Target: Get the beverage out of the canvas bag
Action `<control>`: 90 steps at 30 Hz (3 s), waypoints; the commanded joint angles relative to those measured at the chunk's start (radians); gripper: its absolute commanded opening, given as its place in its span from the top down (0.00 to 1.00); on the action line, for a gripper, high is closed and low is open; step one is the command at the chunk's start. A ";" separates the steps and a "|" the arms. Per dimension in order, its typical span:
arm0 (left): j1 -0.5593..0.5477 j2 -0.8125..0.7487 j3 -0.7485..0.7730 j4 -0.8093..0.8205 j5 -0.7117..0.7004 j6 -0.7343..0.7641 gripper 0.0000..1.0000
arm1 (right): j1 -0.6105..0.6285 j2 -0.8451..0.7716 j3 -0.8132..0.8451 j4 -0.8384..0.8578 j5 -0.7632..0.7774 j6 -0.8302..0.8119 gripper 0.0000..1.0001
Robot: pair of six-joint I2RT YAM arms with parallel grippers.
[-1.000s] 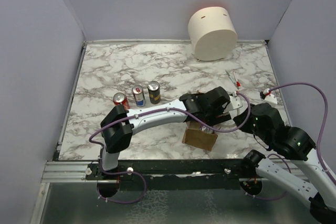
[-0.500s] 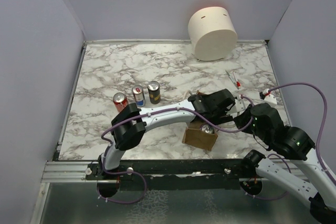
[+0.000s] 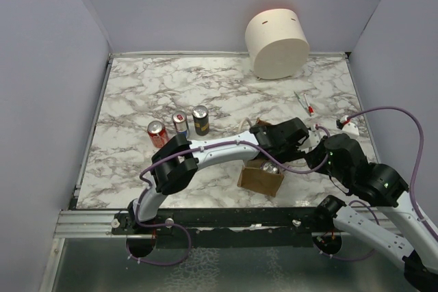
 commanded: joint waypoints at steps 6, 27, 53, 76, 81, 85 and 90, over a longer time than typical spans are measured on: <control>-0.003 0.079 -0.049 -0.044 0.020 -0.006 0.17 | 0.002 -0.005 -0.001 0.033 -0.015 -0.020 0.91; 0.006 -0.046 0.002 -0.122 -0.019 -0.028 0.63 | 0.002 -0.018 0.001 0.016 0.007 0.009 0.91; 0.006 -0.171 0.129 -0.230 -0.017 -0.170 1.00 | 0.002 0.000 0.001 0.018 0.001 0.003 0.91; 0.041 -0.197 0.558 -0.550 -0.084 -0.469 1.00 | 0.002 0.028 -0.005 0.046 -0.036 -0.043 0.91; 0.110 -0.190 0.651 -0.614 -0.041 -0.600 1.00 | 0.002 0.028 -0.007 0.046 -0.035 -0.043 0.91; 0.210 -0.227 0.631 -0.600 0.016 -0.694 1.00 | 0.002 0.029 -0.005 0.044 -0.034 -0.041 0.91; 0.295 -0.260 0.601 -0.615 -0.015 -0.688 1.00 | 0.002 0.027 -0.005 0.040 -0.028 -0.036 0.91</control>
